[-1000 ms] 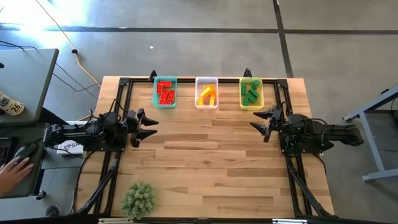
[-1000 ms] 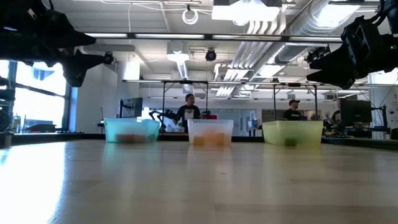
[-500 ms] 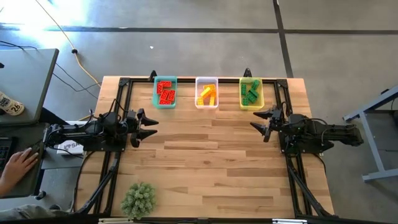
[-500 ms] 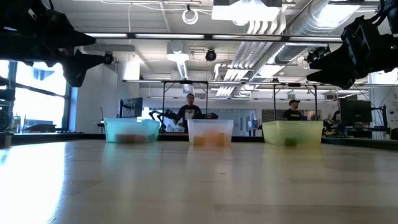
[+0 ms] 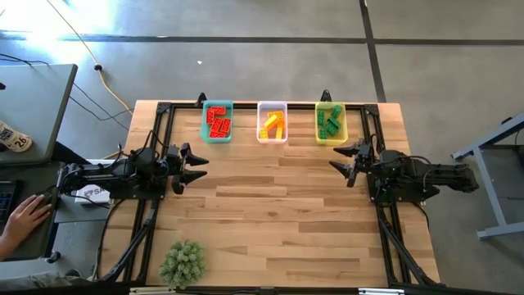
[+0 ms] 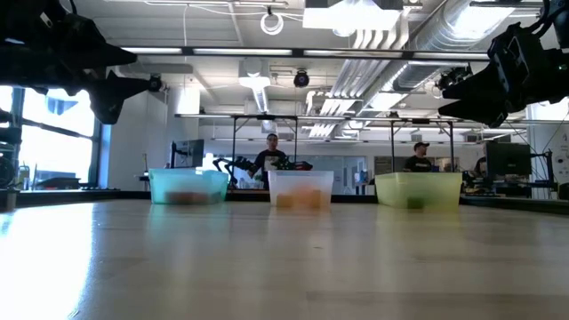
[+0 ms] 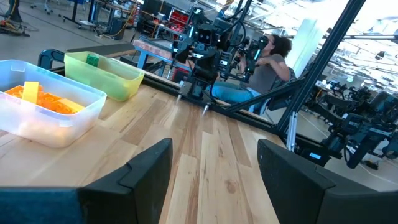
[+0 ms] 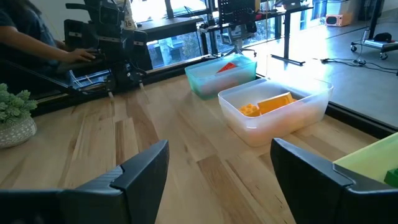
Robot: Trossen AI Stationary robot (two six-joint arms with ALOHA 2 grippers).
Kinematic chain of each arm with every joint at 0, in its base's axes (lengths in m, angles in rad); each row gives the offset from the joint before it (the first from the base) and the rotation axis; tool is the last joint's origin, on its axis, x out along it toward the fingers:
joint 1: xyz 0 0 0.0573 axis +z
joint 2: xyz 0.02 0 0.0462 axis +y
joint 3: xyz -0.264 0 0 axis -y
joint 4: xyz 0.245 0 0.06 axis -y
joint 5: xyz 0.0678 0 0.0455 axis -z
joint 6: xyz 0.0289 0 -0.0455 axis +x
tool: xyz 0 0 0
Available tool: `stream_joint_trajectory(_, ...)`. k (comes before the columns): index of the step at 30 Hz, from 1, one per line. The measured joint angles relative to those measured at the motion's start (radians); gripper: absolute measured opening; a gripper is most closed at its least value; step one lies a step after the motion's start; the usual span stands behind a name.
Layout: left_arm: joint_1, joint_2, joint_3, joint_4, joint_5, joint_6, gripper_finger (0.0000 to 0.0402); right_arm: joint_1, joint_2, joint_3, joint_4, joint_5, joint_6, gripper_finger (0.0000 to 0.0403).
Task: Sort & place blocks by color
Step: Return to Home Position
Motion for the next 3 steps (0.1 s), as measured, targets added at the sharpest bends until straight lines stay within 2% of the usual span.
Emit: stream_joint_trajectory(3, 0.000, 0.000, 0.000, 0.000, 0.000, 0.000, 0.0225, 0.000, 0.000, 0.000, 0.000, 0.000, 0.000, 0.0268)
